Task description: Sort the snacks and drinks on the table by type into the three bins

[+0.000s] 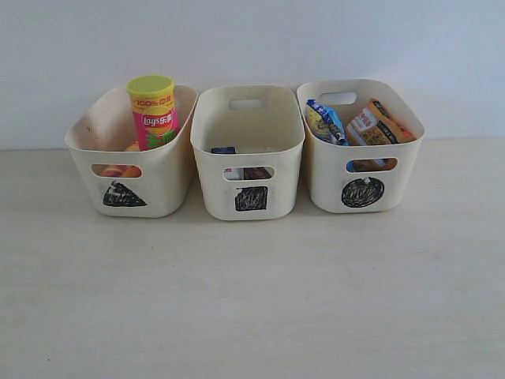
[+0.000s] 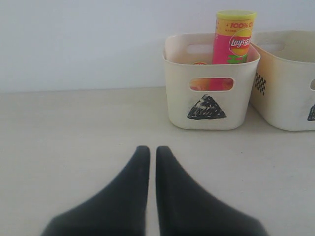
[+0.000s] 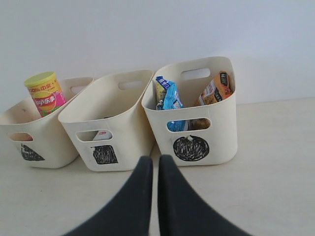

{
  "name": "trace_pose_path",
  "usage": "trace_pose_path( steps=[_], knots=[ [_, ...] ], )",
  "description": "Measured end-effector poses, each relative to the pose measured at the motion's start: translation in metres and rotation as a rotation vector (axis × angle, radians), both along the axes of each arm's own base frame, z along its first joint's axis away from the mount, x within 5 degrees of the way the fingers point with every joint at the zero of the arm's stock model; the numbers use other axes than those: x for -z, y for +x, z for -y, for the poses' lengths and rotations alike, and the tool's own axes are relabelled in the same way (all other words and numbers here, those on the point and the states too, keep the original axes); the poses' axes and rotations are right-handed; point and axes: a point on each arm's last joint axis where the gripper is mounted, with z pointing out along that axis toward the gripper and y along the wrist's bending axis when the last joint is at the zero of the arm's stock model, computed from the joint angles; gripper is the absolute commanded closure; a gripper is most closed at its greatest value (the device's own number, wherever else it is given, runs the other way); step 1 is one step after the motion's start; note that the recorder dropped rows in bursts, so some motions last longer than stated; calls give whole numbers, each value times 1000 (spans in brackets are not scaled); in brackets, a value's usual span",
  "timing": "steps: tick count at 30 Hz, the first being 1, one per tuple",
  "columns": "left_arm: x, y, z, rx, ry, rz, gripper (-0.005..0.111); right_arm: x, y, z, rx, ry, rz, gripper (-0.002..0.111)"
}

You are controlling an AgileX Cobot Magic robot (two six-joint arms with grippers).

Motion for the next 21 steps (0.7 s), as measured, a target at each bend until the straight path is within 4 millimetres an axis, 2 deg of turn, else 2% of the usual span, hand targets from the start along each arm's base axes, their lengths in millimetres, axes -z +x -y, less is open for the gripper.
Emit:
trace_pose_path(
  steps=[14, 21],
  knots=[
    [0, 0, 0, 0, 0, 0, 103, 0, 0, 0, 2, 1, 3, 108],
    [0, 0, 0, 0, 0, 0, 103, -6, 0, 10, 102, 17, 59, 108]
  ],
)
